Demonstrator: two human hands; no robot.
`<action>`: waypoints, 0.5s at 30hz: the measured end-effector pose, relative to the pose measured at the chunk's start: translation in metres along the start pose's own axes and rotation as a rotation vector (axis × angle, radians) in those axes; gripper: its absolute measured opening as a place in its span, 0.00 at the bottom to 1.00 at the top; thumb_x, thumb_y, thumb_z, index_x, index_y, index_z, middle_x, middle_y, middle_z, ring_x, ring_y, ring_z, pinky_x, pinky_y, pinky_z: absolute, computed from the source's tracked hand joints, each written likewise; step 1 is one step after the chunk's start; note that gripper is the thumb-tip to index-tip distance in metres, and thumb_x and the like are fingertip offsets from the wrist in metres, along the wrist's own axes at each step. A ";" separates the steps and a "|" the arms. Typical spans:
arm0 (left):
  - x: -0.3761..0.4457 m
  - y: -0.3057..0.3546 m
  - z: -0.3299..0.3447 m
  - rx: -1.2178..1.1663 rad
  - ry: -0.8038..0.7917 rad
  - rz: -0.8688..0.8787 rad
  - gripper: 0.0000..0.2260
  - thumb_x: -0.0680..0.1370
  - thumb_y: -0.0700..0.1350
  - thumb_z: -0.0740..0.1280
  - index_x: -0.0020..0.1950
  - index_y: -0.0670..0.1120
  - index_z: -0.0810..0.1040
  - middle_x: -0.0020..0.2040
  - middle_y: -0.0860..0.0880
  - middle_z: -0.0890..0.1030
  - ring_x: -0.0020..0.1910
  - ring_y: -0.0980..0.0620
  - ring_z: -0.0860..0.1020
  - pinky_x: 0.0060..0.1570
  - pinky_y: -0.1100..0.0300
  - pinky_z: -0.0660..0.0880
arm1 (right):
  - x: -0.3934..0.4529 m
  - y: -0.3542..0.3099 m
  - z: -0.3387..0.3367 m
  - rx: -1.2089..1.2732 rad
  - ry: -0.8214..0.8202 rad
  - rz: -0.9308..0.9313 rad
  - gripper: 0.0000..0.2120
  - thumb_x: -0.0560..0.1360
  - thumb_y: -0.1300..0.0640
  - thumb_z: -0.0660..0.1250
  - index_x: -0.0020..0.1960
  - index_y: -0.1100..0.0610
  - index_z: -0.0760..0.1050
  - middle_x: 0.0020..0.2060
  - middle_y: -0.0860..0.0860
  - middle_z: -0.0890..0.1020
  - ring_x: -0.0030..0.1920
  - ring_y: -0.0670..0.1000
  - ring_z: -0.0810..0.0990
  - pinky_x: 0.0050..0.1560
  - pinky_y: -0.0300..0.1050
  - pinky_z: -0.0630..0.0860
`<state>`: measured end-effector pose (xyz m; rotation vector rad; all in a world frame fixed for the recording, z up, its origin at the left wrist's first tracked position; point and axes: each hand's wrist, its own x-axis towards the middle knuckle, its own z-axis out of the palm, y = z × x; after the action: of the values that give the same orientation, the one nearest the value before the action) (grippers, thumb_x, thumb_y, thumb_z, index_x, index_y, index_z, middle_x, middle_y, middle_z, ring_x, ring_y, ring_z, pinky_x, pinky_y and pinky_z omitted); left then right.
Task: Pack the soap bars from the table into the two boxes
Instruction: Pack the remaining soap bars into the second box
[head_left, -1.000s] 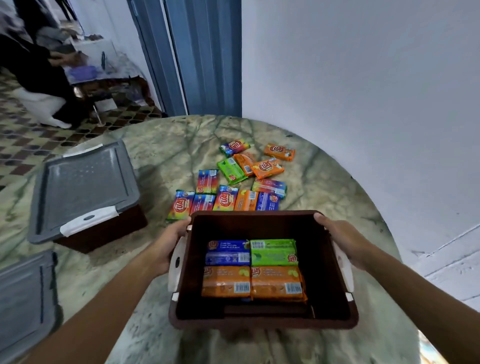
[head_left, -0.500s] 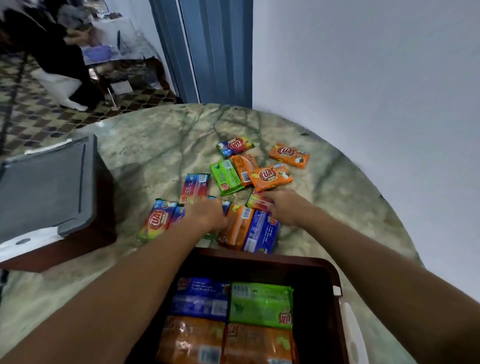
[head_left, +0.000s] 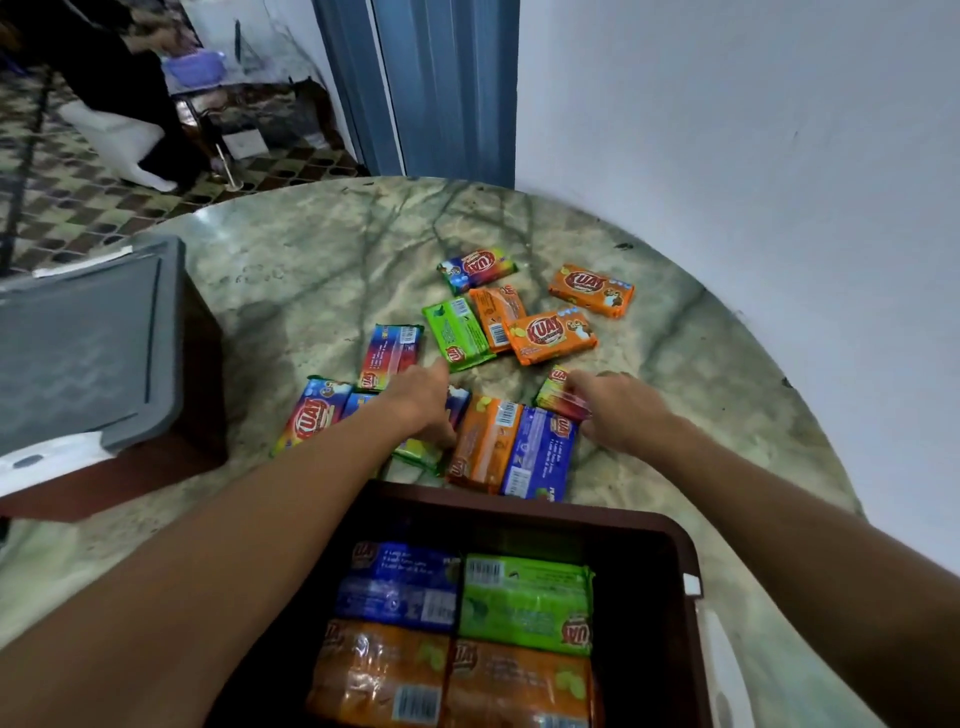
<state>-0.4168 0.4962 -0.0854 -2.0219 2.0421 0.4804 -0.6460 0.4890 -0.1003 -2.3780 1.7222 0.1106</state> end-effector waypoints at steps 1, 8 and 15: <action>-0.001 0.001 0.001 0.012 0.015 0.001 0.35 0.65 0.50 0.78 0.65 0.43 0.65 0.60 0.42 0.76 0.58 0.43 0.75 0.53 0.53 0.75 | -0.005 0.000 -0.001 0.007 -0.005 0.016 0.20 0.74 0.54 0.68 0.64 0.53 0.67 0.58 0.56 0.78 0.57 0.56 0.77 0.45 0.44 0.68; -0.026 0.007 -0.031 -0.422 0.219 0.146 0.32 0.65 0.40 0.76 0.67 0.45 0.66 0.57 0.45 0.76 0.52 0.47 0.75 0.51 0.53 0.76 | -0.061 -0.001 -0.057 0.170 0.164 0.119 0.28 0.71 0.51 0.71 0.69 0.52 0.67 0.56 0.57 0.80 0.53 0.57 0.78 0.45 0.45 0.72; -0.152 -0.019 -0.090 -0.357 0.245 0.649 0.32 0.62 0.45 0.75 0.65 0.50 0.72 0.55 0.54 0.76 0.50 0.59 0.75 0.53 0.66 0.73 | -0.176 -0.063 -0.123 0.351 0.156 -0.139 0.32 0.66 0.48 0.74 0.69 0.46 0.71 0.53 0.46 0.82 0.48 0.48 0.80 0.50 0.47 0.77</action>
<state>-0.3883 0.6018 0.0548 -1.5906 2.9490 0.7876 -0.6497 0.6464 0.0584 -2.2786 1.4826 -0.3758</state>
